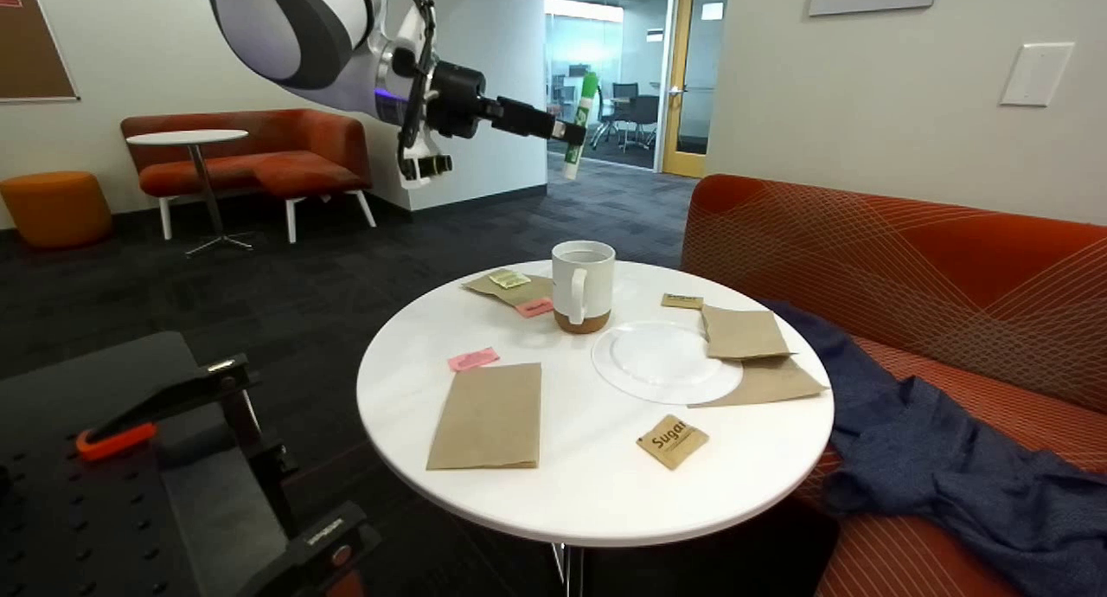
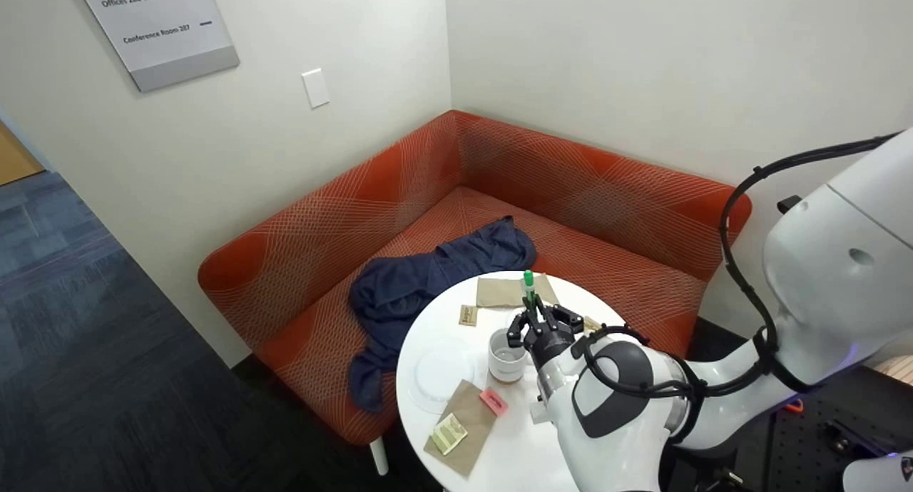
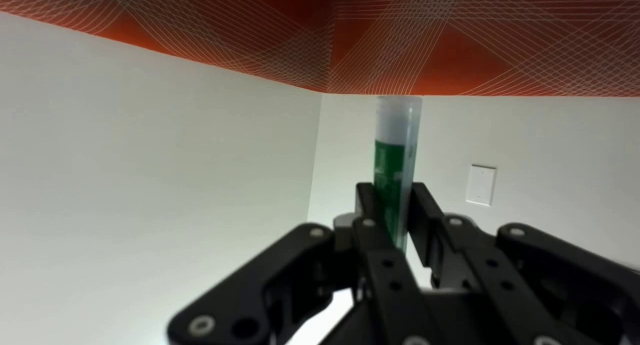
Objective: Put the green marker inside the white mug
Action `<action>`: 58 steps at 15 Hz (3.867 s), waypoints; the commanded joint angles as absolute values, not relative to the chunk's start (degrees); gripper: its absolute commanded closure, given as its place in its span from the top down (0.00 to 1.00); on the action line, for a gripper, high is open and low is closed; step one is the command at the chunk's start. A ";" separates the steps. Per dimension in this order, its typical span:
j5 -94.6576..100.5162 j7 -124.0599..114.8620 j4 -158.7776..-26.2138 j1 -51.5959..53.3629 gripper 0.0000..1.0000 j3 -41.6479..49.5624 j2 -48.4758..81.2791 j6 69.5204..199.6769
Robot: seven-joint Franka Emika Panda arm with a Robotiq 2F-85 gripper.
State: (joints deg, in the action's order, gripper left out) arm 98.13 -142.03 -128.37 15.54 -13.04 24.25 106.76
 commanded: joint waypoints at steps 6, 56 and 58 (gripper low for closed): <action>100.65 -149.80 -129.00 15.55 0.05 -14.29 28.52 105.62; 108.82 -149.02 -119.05 12.64 1.00 -15.11 39.69 106.65; 108.56 -149.02 -120.07 13.00 1.00 -15.22 37.71 106.12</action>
